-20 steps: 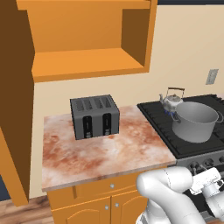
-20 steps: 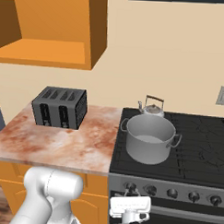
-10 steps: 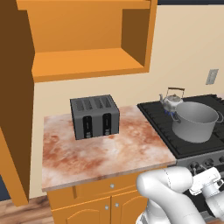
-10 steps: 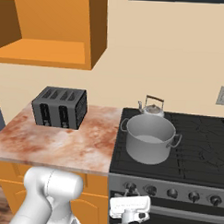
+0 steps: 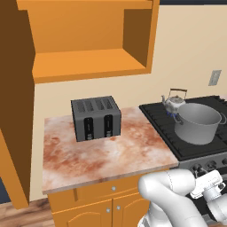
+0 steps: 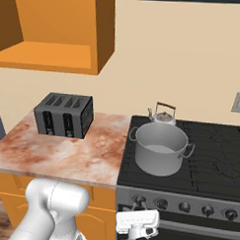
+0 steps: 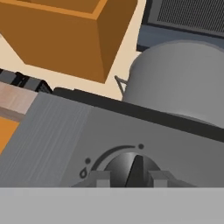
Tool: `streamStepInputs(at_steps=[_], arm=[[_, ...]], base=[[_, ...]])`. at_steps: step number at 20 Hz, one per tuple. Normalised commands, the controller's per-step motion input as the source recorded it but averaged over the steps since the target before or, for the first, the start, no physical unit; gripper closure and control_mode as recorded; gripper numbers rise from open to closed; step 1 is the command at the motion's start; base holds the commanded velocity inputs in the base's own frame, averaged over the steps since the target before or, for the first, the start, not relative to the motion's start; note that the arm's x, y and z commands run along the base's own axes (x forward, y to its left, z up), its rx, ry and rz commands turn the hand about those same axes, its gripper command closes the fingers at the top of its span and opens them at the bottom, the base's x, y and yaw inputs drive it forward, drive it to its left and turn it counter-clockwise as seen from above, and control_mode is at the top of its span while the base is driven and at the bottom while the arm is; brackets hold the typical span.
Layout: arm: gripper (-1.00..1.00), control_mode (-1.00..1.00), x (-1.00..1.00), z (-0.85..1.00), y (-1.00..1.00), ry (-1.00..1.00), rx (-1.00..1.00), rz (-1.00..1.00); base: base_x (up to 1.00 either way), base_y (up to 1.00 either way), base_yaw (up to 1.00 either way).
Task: Pick the kettle from the cabinet and place it on a stove burner. Then pick the pot from the counter and place it on another stove burner. Finally, turn both burners on.
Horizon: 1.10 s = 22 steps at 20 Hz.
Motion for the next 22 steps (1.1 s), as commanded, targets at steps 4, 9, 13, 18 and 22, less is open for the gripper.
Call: streamStepInputs(at_steps=[4, 9, 13, 18, 22], arm=[[1.0, -1.0, 0.04, 0.17, 0.14, 0.0, 0.0, -0.03], [1.0, -1.0, 0.01, 0.04, 0.0, 0.0, 0.0, 0.0], [1.0, -1.0, 0.0, 0.13, 0.0, 0.02, 0.0, 0.0], [1.0, -1.0, 0.0, 0.04, 0.0, 0.01, 0.0, 0.0], [1.0, -1.0, 0.0, 0.02, 0.0, 0.0, 0.0, 0.0]], base=[[0.0, 0.0, 0.0], [0.0, 0.0, 0.0], [0.0, 0.0, 0.0], [0.0, 0.0, 0.0], [0.0, 0.0, 0.0]])
